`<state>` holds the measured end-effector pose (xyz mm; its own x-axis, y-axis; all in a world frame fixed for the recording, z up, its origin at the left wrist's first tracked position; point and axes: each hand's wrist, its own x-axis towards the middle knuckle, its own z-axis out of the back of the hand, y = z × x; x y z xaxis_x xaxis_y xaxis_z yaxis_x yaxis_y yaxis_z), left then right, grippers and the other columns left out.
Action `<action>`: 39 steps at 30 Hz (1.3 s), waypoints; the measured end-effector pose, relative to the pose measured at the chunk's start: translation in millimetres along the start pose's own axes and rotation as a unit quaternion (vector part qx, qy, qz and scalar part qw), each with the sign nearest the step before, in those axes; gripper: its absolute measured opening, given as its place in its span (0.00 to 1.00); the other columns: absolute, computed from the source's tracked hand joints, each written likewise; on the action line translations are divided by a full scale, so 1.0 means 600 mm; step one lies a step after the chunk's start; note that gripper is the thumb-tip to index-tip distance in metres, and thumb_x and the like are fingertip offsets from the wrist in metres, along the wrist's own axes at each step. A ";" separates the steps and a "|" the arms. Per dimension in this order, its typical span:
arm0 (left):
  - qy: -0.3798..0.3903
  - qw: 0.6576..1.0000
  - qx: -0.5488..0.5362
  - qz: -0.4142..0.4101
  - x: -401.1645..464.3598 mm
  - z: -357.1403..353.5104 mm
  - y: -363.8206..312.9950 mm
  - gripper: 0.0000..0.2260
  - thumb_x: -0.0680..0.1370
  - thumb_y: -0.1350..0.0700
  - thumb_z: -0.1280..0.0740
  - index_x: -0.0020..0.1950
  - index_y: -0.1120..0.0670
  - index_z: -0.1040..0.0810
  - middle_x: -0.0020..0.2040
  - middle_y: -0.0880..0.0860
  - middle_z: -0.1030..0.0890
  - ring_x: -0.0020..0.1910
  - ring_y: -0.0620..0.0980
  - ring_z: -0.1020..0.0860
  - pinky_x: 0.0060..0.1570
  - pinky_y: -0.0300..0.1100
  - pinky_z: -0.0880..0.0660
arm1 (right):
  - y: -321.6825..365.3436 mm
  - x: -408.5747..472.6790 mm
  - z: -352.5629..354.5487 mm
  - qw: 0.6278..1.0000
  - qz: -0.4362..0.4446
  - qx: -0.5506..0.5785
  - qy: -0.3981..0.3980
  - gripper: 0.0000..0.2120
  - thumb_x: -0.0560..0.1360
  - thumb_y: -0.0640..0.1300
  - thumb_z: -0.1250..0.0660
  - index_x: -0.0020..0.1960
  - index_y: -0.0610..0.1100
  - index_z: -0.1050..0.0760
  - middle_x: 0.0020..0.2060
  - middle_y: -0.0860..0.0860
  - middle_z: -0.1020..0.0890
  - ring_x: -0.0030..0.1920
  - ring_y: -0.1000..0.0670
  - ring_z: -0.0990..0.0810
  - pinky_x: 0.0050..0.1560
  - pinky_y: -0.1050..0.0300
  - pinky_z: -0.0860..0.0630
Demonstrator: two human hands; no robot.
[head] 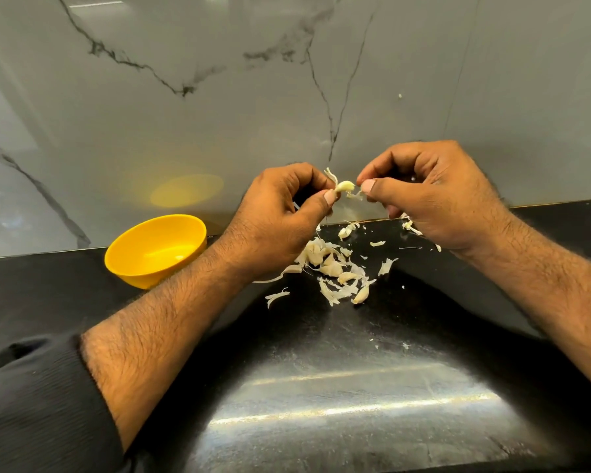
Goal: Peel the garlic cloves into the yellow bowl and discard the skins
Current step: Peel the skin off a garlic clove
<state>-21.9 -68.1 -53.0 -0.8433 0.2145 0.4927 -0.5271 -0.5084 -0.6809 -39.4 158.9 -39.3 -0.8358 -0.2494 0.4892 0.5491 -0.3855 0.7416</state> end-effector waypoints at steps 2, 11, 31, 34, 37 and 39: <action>-0.008 1.000 0.017 -0.003 0.000 0.000 -0.002 0.04 0.83 0.57 0.30 0.51 0.53 0.16 0.42 0.48 0.15 0.43 0.46 0.17 0.47 0.42 0.18 | 0.004 -0.002 -0.002 1.000 0.012 -0.001 0.018 0.04 0.79 0.46 0.26 0.49 0.47 0.14 0.38 0.46 0.14 0.35 0.47 0.19 0.40 0.51 0.19; -0.045 0.997 0.024 -0.051 0.000 -0.004 -0.006 0.03 0.82 0.58 0.28 0.50 0.55 0.15 0.39 0.47 0.17 0.36 0.41 0.21 0.38 0.35 0.24 | 0.002 -0.004 -0.006 0.999 0.017 0.001 0.033 0.10 0.74 0.52 0.23 0.52 0.48 0.14 0.41 0.52 0.14 0.39 0.56 0.17 0.39 0.64 0.20; -0.044 0.990 -0.133 -0.010 -0.002 -0.011 -0.006 0.04 0.81 0.64 0.29 0.49 0.62 0.15 0.39 0.57 0.16 0.36 0.46 0.21 0.38 0.37 0.24 | 0.001 -0.004 -0.007 0.990 -0.002 0.130 0.060 0.11 0.75 0.47 0.24 0.53 0.41 0.14 0.41 0.42 0.14 0.37 0.48 0.20 0.39 0.54 0.20; -0.039 0.980 -0.192 0.021 -0.002 -0.013 -0.006 0.04 0.81 0.66 0.30 0.49 0.63 0.16 0.38 0.56 0.17 0.34 0.47 0.22 0.36 0.38 0.24 | 0.000 -0.003 -0.008 0.991 -0.003 0.123 0.051 0.10 0.76 0.46 0.25 0.53 0.42 0.14 0.40 0.44 0.14 0.36 0.48 0.19 0.38 0.53 0.19; -0.031 0.976 -0.211 0.028 -0.003 -0.015 -0.009 0.04 0.81 0.66 0.30 0.49 0.62 0.16 0.38 0.57 0.17 0.35 0.48 0.22 0.36 0.39 0.24 | 0.000 -0.003 -0.006 0.991 -0.002 0.128 0.038 0.09 0.76 0.45 0.25 0.53 0.41 0.14 0.40 0.44 0.14 0.35 0.48 0.19 0.37 0.55 0.19; -0.039 0.972 -0.227 0.039 -0.002 -0.015 -0.009 0.04 0.81 0.66 0.30 0.50 0.63 0.16 0.38 0.57 0.17 0.35 0.48 0.22 0.36 0.40 0.24 | 0.001 -0.005 -0.003 0.990 0.001 0.134 0.046 0.09 0.75 0.45 0.24 0.53 0.41 0.14 0.40 0.45 0.14 0.36 0.48 0.18 0.37 0.57 0.19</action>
<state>-19.0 -57.9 -54.9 -0.8819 0.1177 0.4566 -0.4677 -0.0956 -0.8787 -36.5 157.7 -41.2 -0.8244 -0.3351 0.4561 0.5220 -0.1387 0.8416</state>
